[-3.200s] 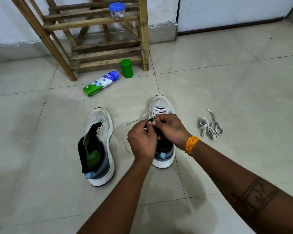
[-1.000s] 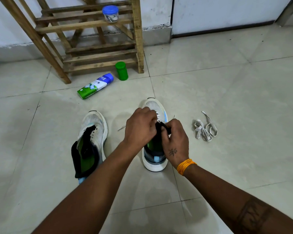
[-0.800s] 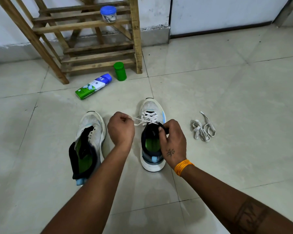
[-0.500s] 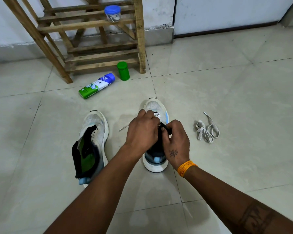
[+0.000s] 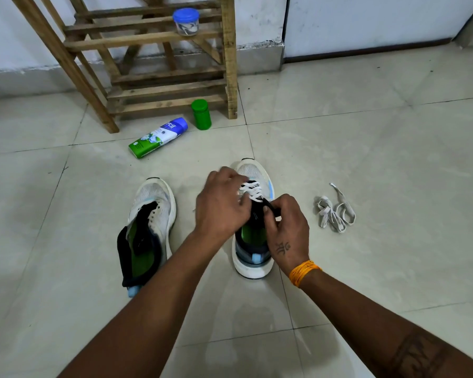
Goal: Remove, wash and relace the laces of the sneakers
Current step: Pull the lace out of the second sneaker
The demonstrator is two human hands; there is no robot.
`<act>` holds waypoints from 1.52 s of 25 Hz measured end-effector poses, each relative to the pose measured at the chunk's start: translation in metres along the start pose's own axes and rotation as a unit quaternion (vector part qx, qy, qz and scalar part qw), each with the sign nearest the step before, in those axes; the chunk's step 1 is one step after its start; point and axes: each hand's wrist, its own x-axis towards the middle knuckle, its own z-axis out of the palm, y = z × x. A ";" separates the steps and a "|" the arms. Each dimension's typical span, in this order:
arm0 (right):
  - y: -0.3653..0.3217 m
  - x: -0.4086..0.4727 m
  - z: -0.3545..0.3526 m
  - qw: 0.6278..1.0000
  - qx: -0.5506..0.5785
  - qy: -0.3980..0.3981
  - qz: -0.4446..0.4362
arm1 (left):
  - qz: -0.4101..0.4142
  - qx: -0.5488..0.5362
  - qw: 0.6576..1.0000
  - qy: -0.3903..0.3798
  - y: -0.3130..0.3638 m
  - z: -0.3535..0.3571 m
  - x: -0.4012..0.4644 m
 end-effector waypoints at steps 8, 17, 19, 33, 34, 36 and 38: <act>-0.002 -0.001 0.001 1.000 -0.004 0.002 0.007 | -0.149 -0.053 0.984 0.086 -0.008 0.013 -0.004; -0.005 -0.003 0.000 1.000 0.016 0.000 0.004 | 0.090 0.052 0.994 -0.022 0.007 0.010 -0.009; -0.006 -0.004 0.001 1.000 0.019 -0.002 0.005 | 0.120 0.092 0.988 -0.040 0.009 0.013 -0.008; -0.013 0.001 -0.005 0.995 0.045 -0.014 0.093 | 0.018 -0.025 1.000 -0.004 0.012 0.028 -0.021; -0.015 0.006 -0.007 0.987 0.077 -0.018 0.140 | 0.004 -0.043 0.999 -0.007 0.010 0.028 -0.022; -0.015 0.021 -0.009 0.955 0.140 -0.034 0.259 | -0.022 -0.074 0.997 -0.008 0.008 0.029 -0.024; -0.016 0.035 -0.015 0.921 0.189 -0.085 0.330 | -0.037 -0.095 0.995 -0.008 0.009 0.030 -0.025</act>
